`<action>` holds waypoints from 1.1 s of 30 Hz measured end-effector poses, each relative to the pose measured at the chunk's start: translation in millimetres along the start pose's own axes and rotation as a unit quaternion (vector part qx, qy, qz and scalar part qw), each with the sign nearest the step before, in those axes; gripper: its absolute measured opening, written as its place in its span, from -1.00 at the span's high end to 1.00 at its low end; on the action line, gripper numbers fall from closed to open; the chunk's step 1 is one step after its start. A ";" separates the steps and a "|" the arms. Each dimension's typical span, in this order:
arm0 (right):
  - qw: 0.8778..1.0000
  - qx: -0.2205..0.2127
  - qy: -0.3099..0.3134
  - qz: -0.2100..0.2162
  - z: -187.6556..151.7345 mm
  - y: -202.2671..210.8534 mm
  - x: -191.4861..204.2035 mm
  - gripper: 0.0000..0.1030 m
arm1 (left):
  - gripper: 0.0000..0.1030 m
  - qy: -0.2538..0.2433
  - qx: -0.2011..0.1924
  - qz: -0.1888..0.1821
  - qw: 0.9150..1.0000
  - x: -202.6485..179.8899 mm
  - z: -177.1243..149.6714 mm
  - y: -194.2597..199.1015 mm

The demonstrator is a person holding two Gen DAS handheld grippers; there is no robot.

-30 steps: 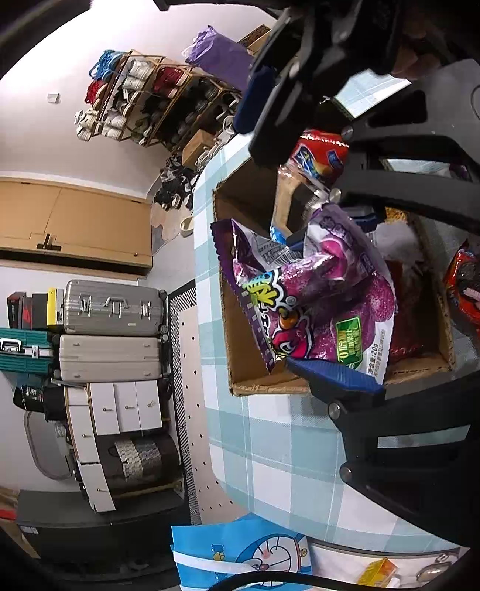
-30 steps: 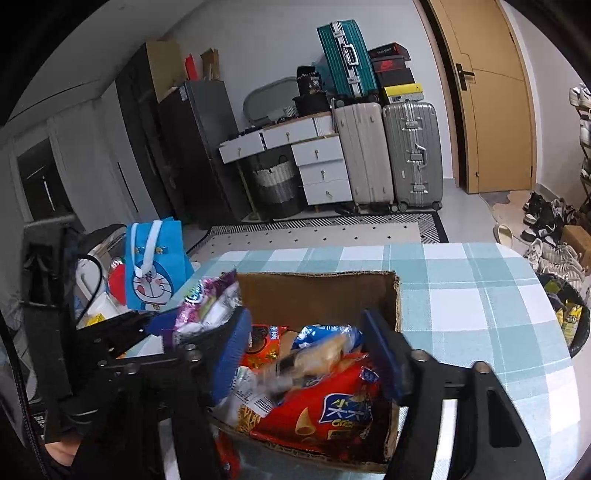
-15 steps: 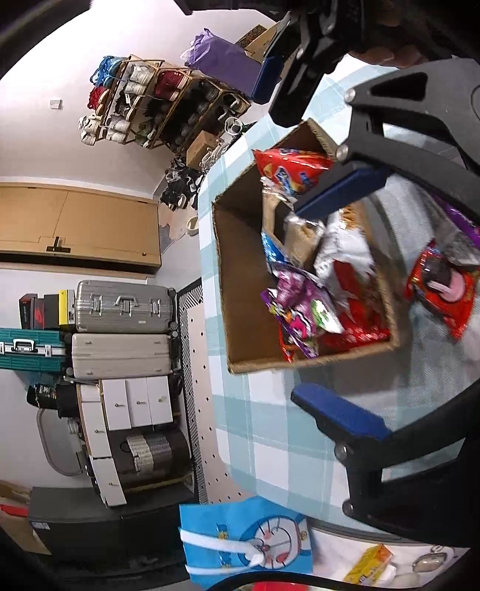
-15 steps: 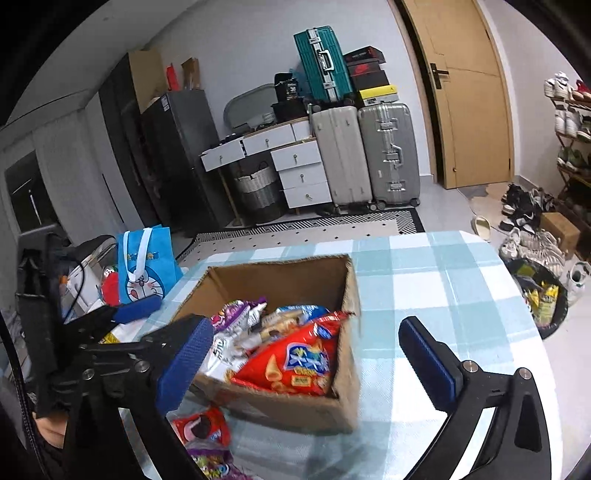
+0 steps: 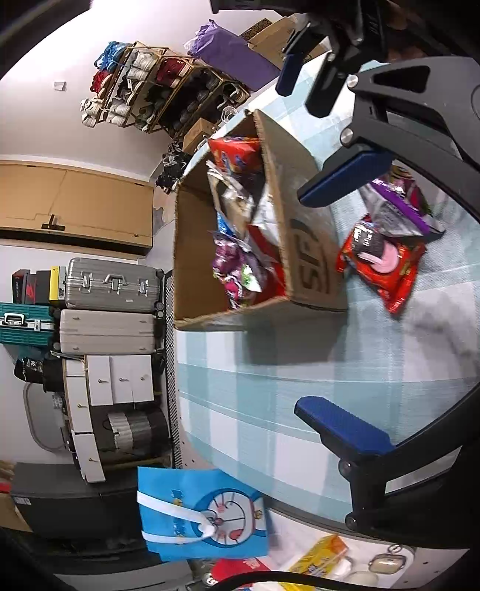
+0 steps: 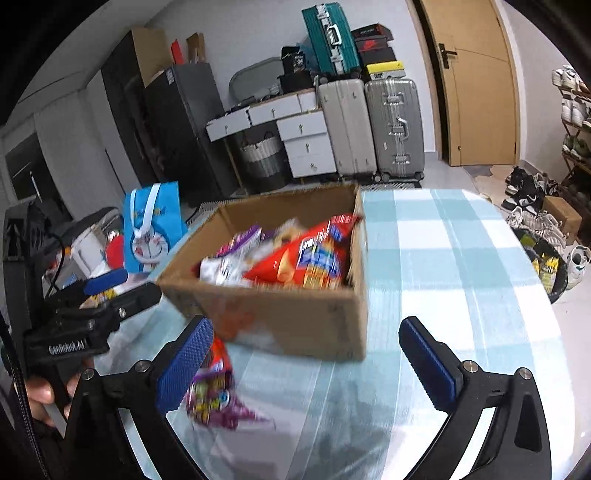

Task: Organize snacks
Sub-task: 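Move both grippers back to the remaining red Oreo pack and purple bag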

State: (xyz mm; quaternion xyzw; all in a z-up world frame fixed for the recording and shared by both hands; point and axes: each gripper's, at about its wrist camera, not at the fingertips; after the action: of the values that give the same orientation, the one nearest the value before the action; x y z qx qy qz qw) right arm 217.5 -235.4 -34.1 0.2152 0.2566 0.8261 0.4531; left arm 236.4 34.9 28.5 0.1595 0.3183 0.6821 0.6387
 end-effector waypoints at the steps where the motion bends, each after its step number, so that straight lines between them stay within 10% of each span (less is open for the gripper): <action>1: 1.000 0.004 0.002 0.001 -4.3 -0.2 1.8 -0.99 | -0.98 0.000 0.001 0.002 1.000 2.0 -4.1 1.2; 33: 0.992 0.091 0.065 0.062 -55.5 -38.5 63.8 -0.99 | -0.98 0.024 0.067 0.024 0.997 38.0 -79.8 1.7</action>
State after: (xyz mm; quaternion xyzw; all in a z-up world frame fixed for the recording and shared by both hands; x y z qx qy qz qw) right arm 177.7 -175.7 -93.2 0.2168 0.3463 0.8380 0.3617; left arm 180.2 53.6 -37.1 0.1929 0.3744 0.6784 0.6020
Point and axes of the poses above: each gripper's, at about its wrist camera, not at the fingertips, and y roughly against the way its jaws point, x to its left, z to its top, and after that the axes turned 8 degrees about y, right-handed
